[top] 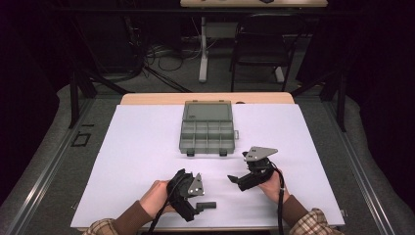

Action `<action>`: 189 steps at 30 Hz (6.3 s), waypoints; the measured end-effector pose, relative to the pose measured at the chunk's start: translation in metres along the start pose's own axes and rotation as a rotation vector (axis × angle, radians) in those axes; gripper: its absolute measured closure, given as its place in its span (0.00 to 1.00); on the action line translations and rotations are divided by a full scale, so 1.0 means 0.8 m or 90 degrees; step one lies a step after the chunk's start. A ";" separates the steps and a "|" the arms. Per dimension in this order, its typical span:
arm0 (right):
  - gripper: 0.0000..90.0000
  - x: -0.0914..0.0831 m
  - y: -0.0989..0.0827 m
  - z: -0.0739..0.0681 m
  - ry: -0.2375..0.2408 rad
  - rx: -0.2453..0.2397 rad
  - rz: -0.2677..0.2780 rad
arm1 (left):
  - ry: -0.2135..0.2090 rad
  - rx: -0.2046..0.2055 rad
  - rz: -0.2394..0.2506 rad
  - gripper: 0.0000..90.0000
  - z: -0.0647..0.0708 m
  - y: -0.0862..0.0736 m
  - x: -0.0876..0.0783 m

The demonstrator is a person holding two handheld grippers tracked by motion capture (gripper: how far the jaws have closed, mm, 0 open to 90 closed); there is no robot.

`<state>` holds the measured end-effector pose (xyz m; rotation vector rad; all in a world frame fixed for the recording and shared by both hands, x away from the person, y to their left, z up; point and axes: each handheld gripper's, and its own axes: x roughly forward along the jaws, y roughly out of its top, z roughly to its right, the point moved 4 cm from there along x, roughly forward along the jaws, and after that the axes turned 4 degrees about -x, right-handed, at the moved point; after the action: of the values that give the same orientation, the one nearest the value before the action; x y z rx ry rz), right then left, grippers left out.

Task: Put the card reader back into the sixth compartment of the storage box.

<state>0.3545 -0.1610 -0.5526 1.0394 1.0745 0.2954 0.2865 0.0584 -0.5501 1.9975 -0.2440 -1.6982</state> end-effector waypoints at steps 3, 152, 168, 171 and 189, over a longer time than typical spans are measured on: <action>0.00 -0.003 0.002 -0.001 -0.007 -0.003 0.005 | -0.002 0.002 -0.008 0.09 0.003 0.001 0.001; 0.00 0.006 -0.005 0.000 0.000 -0.008 -0.021 | 0.020 -0.081 0.155 0.82 -0.026 -0.012 -0.012; 0.00 0.010 -0.005 -0.003 0.011 -0.018 -0.027 | 0.060 -0.093 0.178 0.83 -0.047 -0.007 -0.018; 0.00 0.009 -0.005 -0.003 0.010 -0.015 -0.025 | 0.066 -0.092 0.186 0.82 -0.050 -0.005 -0.021; 0.00 0.010 -0.003 -0.005 0.009 -0.025 -0.027 | 0.087 -0.104 0.213 0.82 -0.062 0.002 -0.029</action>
<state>0.3546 -0.1548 -0.5598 0.9793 1.0983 0.2893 0.3299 0.0805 -0.5245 1.8247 -0.3578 -1.3246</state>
